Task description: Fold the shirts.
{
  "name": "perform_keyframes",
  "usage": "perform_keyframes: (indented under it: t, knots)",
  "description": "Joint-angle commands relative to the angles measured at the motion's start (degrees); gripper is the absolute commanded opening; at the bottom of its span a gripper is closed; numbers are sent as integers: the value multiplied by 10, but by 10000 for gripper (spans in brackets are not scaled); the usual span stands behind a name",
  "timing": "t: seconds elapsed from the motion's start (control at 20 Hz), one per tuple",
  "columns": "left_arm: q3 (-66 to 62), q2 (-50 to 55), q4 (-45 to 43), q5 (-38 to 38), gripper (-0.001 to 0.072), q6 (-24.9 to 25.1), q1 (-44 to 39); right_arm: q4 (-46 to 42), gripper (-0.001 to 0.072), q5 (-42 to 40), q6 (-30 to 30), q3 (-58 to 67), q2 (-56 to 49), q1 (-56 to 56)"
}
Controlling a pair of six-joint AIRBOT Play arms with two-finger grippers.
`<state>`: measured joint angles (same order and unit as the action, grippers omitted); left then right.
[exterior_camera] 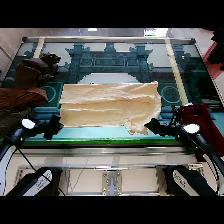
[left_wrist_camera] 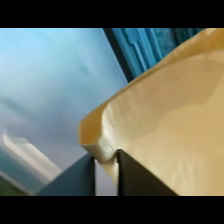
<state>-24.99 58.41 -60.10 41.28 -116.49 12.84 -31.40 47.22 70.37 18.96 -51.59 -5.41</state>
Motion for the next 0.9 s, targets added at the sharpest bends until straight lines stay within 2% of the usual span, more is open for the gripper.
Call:
perform_keyframes:
  t: [0.0,0.2,0.3,0.45,0.65,0.75,0.85]
  knots:
    - [-6,9,31,-18,15,32,0,6,35,0,0,0,6,0]
    - [-53,-5,31,31,14,137,0,4,33,22,3,1,62,-1]
    - [-88,-33,22,81,15,191,0,-12,33,54,38,1,105,-1]
    - [-127,-87,-5,142,14,195,0,-77,33,97,110,3,168,-1]
    - [-158,-139,-57,163,14,190,0,-171,32,127,183,66,228,-1]
    - [-173,-139,-47,164,14,200,0,-191,32,124,187,111,229,-1]
    - [-187,-136,-10,148,13,248,-1,-195,31,101,186,139,218,-1]
